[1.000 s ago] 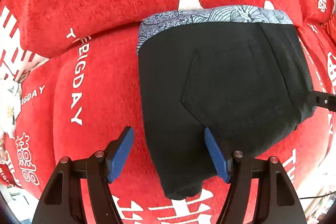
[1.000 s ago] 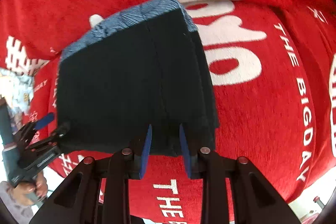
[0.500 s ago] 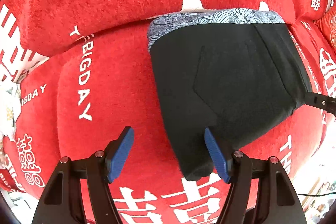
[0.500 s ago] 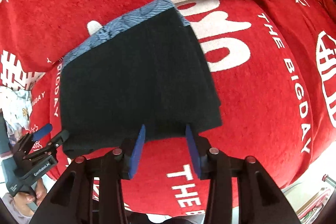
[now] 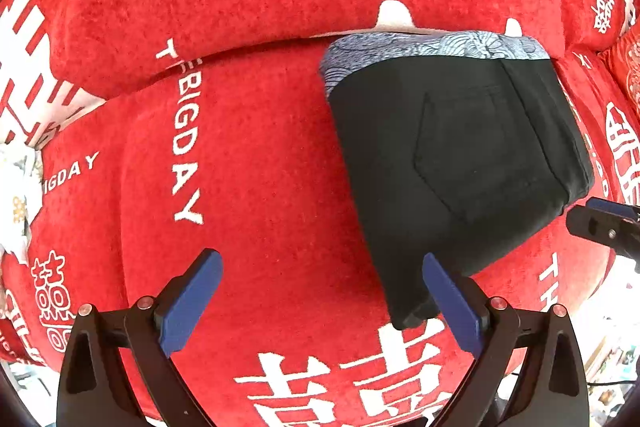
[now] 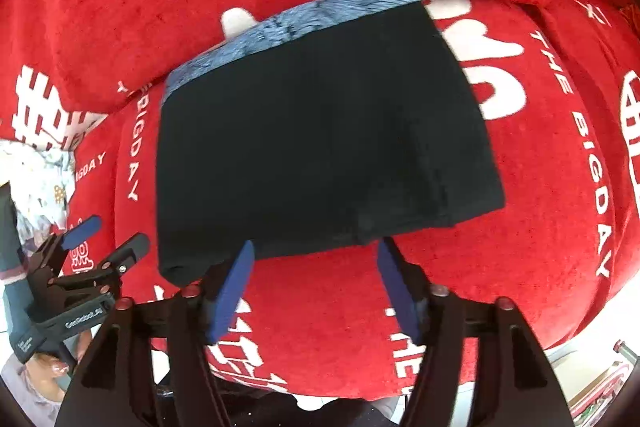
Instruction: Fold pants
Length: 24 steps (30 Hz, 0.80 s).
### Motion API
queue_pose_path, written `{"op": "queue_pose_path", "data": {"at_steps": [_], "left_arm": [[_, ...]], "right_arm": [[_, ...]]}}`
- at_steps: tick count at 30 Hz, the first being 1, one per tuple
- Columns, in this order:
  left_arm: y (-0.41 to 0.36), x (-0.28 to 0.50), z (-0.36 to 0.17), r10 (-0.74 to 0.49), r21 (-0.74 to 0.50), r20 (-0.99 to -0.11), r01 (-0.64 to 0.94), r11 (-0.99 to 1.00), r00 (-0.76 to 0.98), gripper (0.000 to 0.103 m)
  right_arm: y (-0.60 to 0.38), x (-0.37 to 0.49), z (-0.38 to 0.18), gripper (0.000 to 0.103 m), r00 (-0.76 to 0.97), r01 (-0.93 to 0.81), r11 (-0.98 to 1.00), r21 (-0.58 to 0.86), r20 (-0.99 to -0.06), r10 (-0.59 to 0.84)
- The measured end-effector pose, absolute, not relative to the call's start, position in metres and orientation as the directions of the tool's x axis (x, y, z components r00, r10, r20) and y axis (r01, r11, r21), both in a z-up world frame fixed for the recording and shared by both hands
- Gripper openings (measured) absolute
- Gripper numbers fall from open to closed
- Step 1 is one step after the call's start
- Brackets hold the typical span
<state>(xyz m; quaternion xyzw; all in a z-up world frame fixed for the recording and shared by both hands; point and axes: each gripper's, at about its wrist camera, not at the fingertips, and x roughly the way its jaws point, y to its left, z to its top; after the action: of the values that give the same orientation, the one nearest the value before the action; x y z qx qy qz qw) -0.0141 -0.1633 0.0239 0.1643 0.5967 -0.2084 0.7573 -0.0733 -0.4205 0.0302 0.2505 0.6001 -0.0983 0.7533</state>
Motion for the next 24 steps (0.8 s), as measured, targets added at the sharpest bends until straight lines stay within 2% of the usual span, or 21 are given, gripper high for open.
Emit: {"op": "queue_pose_path", "data": {"at_steps": [5, 8, 10, 12, 24], "left_arm": [[-0.162, -0.015, 0.019, -0.112, -0.001, -0.975, 0.504, 0.864, 0.191, 0.1], [-0.165, -0.014, 0.015, -0.107, -0.002, -0.977, 0.493, 0.87, 0.184, 0.1], [-0.17, -0.013, 0.012, -0.108, -0.01, -0.979, 0.483, 0.876, 0.175, 0.1], [-0.175, -0.011, 0.012, -0.108, -0.016, -0.98, 0.471, 0.882, 0.169, 0.1], [-0.203, 0.019, 0.004, -0.139, -0.086, -0.984, 0.394, 0.915, 0.108, 0.1]], "right_arm": [[-0.415, -0.071, 0.03, 0.084, 0.266, 0.423, 0.868, 0.26, -0.951, 0.155], [-0.417, -0.07, 0.032, 0.096, 0.282, 0.404, 0.876, 0.264, -0.947, 0.155], [-0.42, -0.069, 0.036, 0.096, 0.292, 0.381, 0.89, 0.251, -0.946, 0.142], [-0.425, -0.067, 0.037, 0.103, 0.286, 0.359, 0.901, 0.243, -0.948, 0.141], [-0.489, -0.059, 0.03, 0.103, 0.236, 0.378, 0.882, 0.281, -0.951, 0.202]]}}
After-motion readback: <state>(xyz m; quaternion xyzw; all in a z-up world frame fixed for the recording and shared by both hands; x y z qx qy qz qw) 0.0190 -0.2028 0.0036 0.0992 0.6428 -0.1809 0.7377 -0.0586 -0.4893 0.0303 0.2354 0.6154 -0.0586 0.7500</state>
